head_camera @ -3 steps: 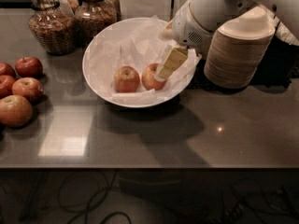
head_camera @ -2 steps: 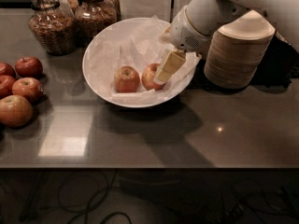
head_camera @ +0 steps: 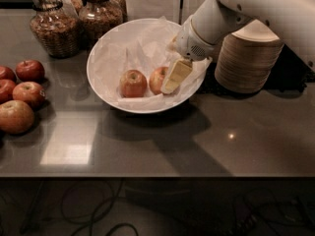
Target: Pick apple from white bowl
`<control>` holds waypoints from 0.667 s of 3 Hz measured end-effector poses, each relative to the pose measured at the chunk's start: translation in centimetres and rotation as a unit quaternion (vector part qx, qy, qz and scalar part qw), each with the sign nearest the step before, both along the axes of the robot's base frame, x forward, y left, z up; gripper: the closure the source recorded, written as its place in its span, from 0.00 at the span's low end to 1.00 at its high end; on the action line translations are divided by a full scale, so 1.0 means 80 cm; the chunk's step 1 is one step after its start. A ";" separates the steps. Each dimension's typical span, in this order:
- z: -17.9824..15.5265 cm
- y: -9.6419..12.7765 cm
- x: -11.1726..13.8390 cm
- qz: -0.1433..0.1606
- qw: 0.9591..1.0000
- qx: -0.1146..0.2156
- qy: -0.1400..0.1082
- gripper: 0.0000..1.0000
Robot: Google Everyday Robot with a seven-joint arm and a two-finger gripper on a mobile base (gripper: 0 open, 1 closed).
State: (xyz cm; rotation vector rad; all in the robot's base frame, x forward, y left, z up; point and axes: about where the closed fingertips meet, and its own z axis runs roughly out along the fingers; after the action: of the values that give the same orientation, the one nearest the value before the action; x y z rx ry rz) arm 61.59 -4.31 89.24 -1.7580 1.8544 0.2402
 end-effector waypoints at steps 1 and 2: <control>-0.026 0.012 -0.010 0.010 1.000 -0.008 0.016 0.24; -0.032 0.018 -0.009 0.014 1.000 -0.010 0.021 0.25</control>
Offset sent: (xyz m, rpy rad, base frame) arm -0.0103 0.0070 -0.0213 -0.0204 0.0320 0.0186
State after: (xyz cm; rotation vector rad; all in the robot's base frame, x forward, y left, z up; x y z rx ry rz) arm 60.89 -2.90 86.65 -1.8049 1.8693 0.2729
